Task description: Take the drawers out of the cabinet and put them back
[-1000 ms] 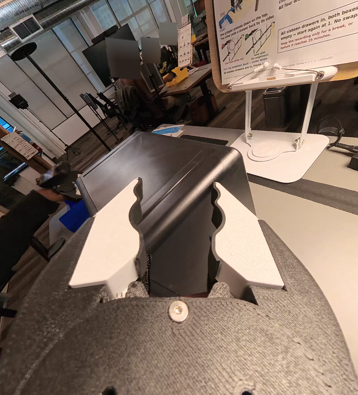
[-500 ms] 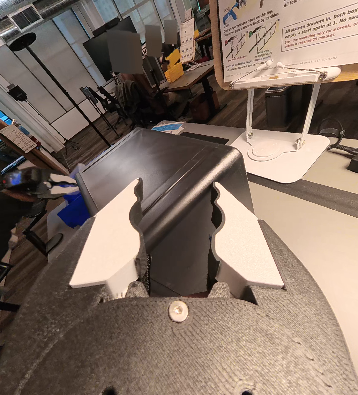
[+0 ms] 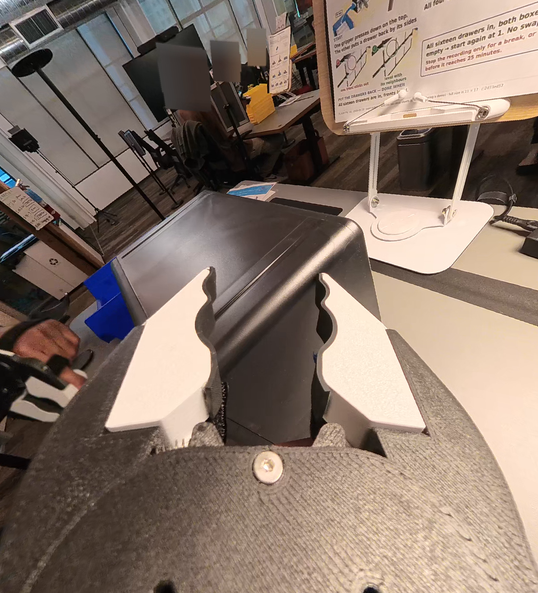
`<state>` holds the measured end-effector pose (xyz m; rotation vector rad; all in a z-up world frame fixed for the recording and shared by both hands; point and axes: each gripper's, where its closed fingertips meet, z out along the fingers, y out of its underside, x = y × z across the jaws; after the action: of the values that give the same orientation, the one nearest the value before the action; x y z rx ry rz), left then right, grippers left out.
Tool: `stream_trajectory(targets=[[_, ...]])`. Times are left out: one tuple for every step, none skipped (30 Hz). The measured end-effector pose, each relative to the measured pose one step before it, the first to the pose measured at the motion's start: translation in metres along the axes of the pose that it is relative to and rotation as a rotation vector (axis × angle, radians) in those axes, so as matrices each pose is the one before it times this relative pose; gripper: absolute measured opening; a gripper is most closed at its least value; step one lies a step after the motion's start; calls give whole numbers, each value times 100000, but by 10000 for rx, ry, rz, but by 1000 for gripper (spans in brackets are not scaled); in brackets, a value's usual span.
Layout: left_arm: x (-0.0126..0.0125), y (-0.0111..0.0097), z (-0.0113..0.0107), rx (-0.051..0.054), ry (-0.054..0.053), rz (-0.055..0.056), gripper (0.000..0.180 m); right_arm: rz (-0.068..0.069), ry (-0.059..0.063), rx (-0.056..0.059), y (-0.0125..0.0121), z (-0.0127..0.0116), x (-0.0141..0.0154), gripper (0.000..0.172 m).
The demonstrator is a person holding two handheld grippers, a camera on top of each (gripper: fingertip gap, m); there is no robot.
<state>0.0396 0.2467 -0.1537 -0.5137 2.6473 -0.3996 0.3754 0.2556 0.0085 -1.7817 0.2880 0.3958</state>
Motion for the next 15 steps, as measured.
stream_trajectory(targets=[[753,-286,1043,102,517,117,1,-3,-5,-11,17,-8,17,64],[507,-190,848,86,401,64,1,-4,-2,-15,18,-12,32,64],[372,-162,667,102,309,21,1,-3,-6,-15,29,1,43,64],[286,-162,482,112,236,-28,1,7,-7,-7,10,4,53,64],[164,-135,337,92,150,-107,2,15,6,-7,8,14,88,64],[148,-87,207,63,132,-166,3,13,3,-9,21,26,80,64],[173,-127,105,106,111,-178,3,23,-17,-25,41,44,58,64],[-13,-286,25,204,-40,-215,4,23,-14,-3,7,49,50,64],[-149,-362,-42,253,-174,-294,8,5,7,5,-13,21,82,64],[-147,-343,-85,222,-233,-342,17,11,-7,-3,3,27,42,64],[-235,-359,-120,209,-368,-356,25,14,-1,4,7,15,51,64],[-201,-447,-129,281,-458,-376,30,10,1,-1,8,11,43,64],[-3,-496,-103,343,-416,-403,34,6,-3,1,-1,1,14,64],[19,-434,-39,307,-490,-439,35,-1,3,1,14,-5,0,63],[-151,-312,46,192,-665,-501,37,-1,7,2,3,14,15,63]])
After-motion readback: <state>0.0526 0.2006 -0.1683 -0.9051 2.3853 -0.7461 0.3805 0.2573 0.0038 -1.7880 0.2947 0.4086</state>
